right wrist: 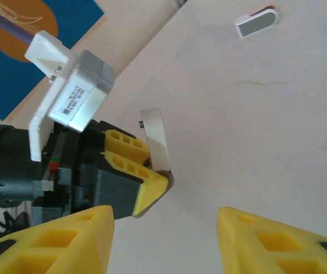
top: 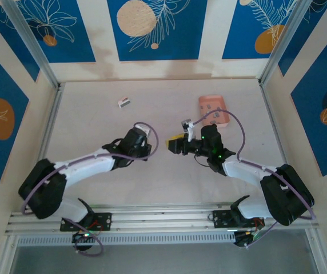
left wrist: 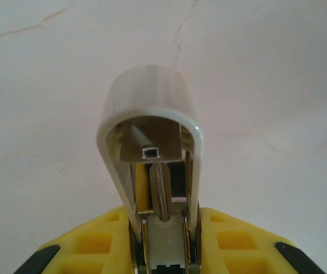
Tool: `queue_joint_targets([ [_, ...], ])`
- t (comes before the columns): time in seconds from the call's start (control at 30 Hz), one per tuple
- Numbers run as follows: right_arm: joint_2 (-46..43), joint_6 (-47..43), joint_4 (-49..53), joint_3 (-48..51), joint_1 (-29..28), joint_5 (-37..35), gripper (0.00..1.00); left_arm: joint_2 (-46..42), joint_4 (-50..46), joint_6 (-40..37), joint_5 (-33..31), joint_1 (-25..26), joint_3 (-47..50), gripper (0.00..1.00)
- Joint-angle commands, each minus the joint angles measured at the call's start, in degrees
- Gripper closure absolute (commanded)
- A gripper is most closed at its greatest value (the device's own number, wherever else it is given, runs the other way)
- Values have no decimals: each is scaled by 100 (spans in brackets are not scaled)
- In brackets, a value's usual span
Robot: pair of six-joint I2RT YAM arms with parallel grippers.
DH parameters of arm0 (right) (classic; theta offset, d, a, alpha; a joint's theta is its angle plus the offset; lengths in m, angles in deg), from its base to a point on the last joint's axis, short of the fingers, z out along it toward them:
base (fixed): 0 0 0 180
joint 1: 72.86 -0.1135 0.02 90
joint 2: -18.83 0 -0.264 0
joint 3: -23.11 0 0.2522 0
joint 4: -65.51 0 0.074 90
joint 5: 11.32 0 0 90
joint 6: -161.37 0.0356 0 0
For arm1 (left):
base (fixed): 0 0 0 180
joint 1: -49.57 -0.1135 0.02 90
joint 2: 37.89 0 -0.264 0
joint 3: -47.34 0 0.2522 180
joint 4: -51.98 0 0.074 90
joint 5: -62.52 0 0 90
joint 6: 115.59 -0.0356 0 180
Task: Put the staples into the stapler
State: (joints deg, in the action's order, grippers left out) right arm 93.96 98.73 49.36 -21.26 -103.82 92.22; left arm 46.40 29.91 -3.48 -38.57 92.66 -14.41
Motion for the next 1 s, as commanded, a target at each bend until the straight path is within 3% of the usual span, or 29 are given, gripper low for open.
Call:
queue_joint_targets([
  [0.0, 30, 323, 191, -49, 37, -366, 50, 464, -506, 468, -175, 15, -411, 83],
  [0.3, 182, 445, 445, -119, 81, -614, 50, 1379, -1007, 1368, -575, 16, -1046, 81],
  [0.53, 267, 532, 452, -99, 89, -676, 50, 1910, -1223, 1779, -665, 41, -1469, 73],
  [0.87, 155, 587, 480, -78, 33, -765, 50, 1757, -1366, 1685, -644, 50, -1583, 52],
  [0.97, 128, 589, 479, -76, 29, -773, 50, 1615, -1433, 1663, -685, 52, -1637, 49],
])
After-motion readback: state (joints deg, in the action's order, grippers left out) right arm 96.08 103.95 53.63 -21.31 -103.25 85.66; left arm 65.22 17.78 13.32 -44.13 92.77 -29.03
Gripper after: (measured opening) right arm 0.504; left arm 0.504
